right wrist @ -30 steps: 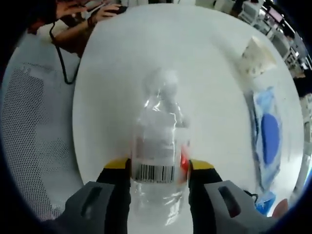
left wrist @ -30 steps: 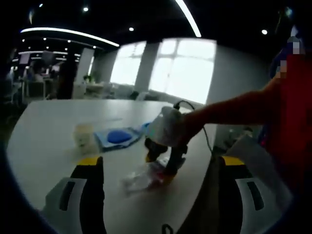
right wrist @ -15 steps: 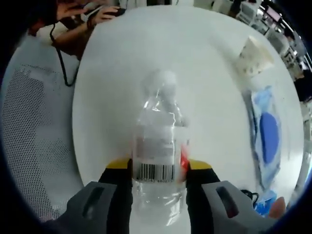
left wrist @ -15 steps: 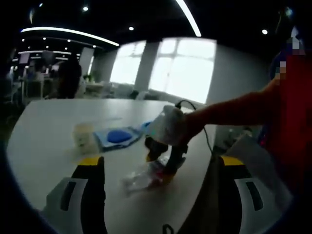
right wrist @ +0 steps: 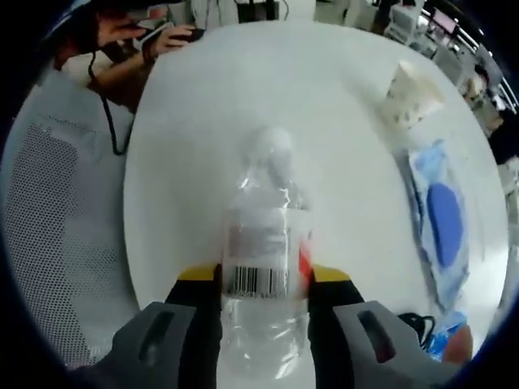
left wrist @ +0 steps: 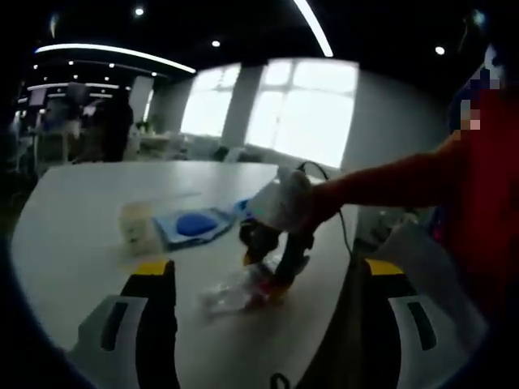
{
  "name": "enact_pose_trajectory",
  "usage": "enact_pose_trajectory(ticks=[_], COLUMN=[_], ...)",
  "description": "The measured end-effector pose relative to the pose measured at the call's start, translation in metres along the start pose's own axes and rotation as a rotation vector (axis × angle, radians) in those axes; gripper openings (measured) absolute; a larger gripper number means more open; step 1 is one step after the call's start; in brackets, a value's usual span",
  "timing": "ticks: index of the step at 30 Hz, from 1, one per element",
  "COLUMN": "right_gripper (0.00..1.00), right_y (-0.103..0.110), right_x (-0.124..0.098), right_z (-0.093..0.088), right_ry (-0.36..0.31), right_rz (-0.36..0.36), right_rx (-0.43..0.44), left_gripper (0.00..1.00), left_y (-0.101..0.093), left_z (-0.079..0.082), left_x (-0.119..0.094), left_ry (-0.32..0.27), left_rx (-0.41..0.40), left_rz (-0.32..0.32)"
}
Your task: Arrange the tabletop items into an orderly group along one side of the table until the central work area is clear of visible clutter.
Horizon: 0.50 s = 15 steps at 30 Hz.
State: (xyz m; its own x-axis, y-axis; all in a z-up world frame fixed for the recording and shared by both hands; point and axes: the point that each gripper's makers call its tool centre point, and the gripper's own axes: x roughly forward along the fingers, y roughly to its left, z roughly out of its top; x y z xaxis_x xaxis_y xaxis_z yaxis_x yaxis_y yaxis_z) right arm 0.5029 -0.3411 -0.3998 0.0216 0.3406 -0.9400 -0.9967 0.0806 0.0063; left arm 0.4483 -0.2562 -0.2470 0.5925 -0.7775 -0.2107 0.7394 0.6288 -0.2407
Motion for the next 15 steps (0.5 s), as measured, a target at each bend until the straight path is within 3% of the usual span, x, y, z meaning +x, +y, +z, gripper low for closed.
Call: enact_pose_trajectory(ticks=[6,15], right_gripper=[0.39,0.4], right_y=[-0.002,-0.0004], right_x=[-0.007,-0.0049], right_z=[0.0026,-0.0009], right_ry=[-0.054,-0.027], right_rz=[-0.001,-0.001], right_rx=[0.02,0.023], left_gripper=[0.9,0.89], left_y=[0.0003,-0.0016], left_z=[0.0007,-0.0006], left_x=[0.0032,0.0058], left_ry=[0.009,0.017], left_rx=[0.001,0.001], left_rz=[-0.003,-0.009])
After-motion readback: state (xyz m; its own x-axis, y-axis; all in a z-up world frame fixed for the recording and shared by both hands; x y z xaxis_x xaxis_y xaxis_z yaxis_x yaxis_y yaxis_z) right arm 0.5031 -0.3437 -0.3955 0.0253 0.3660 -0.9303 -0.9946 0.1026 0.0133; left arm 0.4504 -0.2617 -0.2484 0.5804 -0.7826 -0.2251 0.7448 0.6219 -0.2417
